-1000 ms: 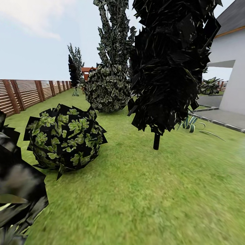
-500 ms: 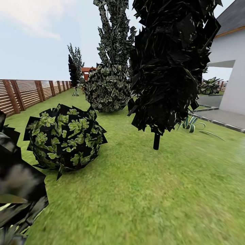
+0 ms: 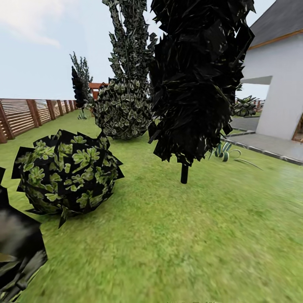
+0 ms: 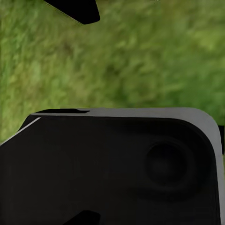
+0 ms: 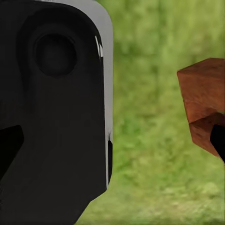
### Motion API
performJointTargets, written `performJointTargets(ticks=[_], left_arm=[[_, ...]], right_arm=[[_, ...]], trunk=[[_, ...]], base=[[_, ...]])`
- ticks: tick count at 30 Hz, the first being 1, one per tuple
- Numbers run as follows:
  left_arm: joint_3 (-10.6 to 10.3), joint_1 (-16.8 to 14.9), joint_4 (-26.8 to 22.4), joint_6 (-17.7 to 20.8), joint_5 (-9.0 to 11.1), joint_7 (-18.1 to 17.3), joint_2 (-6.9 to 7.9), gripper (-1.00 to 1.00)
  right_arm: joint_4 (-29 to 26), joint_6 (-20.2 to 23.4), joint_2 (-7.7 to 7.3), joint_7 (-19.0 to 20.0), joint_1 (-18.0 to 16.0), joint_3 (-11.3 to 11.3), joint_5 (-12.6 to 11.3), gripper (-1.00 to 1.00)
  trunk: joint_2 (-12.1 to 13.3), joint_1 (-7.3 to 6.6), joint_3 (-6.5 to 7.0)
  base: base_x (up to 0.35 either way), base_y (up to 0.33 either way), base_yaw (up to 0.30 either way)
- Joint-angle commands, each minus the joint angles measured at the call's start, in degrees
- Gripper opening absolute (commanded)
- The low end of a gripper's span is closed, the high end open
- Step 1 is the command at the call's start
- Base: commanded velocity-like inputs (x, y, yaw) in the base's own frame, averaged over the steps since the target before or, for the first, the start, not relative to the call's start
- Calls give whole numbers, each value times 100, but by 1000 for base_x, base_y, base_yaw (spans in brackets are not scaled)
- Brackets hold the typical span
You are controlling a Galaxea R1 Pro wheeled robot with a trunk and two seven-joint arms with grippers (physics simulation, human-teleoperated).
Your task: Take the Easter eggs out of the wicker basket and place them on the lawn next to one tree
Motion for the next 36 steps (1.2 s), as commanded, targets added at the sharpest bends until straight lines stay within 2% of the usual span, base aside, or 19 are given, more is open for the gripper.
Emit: performJointTargets(ticks=[1, 17, 29, 36], left_arm=[[2, 3, -13, 7, 1, -4, 2, 100], [2, 3, -17, 5, 1, -3, 2, 100], [3, 3, -20, 14, 1, -8, -4, 100], [3, 3, -20, 14, 1, -9, -4, 100]], right_arm=[[12, 2, -1, -8, -8, 8, -6, 100], [12, 1, -4, -9, -8, -19, -20, 100], [12, 1, -4, -9, -8, -28, -21, 100], [12, 8, -4, -9, -8, -9, -12, 100]], trunk=[[-3, 0, -5], [-3, 0, -28], [-3, 0, -60], [-3, 0, -69]], base=[[0, 0, -293], [6, 0, -296], [304, 0, -287], [333, 0, -106]])
